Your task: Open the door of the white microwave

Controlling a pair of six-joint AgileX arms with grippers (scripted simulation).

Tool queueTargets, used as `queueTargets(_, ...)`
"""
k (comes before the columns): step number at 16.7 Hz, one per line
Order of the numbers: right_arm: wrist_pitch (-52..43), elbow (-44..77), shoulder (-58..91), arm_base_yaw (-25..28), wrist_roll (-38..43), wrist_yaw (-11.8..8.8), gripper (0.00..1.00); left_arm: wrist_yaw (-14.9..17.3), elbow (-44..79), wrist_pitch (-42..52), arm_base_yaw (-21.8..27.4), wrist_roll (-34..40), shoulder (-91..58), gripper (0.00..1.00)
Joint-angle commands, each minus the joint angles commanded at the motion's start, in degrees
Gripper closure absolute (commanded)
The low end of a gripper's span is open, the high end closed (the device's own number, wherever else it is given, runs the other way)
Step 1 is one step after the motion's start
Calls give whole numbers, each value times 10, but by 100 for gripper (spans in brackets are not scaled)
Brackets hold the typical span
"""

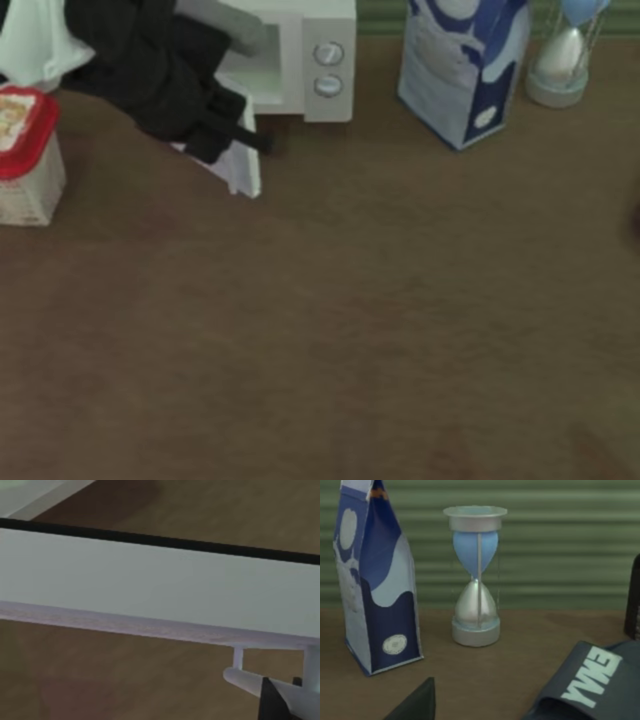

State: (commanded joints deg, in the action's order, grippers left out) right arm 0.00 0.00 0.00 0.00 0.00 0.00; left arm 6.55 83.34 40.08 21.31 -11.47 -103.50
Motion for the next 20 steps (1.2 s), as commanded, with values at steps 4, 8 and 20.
queueTargets(4, 0, 0, 0, 0, 0, 0, 0, 0, 0, 0, 0, 0, 0, 100)
queueTargets(8, 0, 0, 0, 0, 0, 0, 0, 6, -3, 0, 3, 1, 0, 100)
queueTargets(20, 0, 0, 0, 0, 0, 0, 0, 33, -22, 5, -22, -59, 19, 100)
